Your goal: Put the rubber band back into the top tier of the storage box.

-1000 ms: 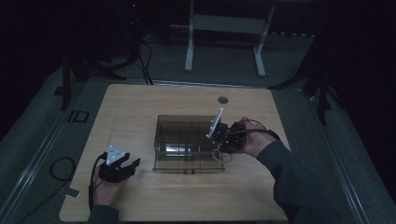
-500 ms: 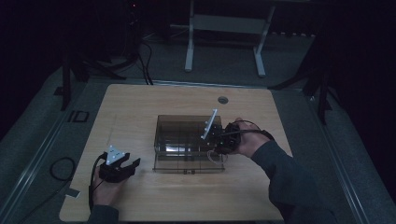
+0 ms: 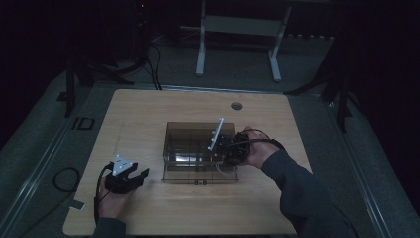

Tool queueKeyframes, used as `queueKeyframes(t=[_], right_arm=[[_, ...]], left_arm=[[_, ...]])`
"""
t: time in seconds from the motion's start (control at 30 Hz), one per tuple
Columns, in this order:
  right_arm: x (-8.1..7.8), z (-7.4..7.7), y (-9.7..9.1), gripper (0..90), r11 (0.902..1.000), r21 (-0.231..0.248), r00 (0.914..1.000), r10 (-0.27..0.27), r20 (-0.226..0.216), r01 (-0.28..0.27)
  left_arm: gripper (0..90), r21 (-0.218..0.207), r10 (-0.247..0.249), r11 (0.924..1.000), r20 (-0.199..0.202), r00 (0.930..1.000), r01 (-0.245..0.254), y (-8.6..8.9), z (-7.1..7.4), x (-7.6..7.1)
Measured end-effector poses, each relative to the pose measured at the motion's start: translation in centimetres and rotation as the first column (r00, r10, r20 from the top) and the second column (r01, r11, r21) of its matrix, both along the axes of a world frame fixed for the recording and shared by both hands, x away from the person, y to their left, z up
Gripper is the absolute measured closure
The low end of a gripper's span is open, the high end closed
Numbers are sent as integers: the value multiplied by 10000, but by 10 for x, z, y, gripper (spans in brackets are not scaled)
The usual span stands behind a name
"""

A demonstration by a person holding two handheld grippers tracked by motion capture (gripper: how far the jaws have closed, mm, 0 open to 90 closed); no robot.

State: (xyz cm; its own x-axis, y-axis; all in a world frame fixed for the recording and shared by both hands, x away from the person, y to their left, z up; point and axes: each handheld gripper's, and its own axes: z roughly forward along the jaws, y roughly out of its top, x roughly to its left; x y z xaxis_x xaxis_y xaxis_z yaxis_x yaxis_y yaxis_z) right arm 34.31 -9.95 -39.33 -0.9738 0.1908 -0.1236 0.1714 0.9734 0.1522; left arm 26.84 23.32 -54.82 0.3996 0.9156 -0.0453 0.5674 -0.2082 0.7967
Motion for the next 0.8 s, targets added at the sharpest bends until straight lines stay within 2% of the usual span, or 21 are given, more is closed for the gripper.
queueKeyframes(t=[0.47, 0.8], right_arm=[[-1, -14, 5, 850, 9999, 62, 9995, 87, -293, -85], [-1, -20, 11, 847, 9997, -91, 9993, 215, -322, -218]], left_arm=[[493, 0, 20, 10000, 21, 10000, -20, 0, 1, 0], [492, -2, 12, 10000, 36, 10000, -12, 1, 1, 0]])
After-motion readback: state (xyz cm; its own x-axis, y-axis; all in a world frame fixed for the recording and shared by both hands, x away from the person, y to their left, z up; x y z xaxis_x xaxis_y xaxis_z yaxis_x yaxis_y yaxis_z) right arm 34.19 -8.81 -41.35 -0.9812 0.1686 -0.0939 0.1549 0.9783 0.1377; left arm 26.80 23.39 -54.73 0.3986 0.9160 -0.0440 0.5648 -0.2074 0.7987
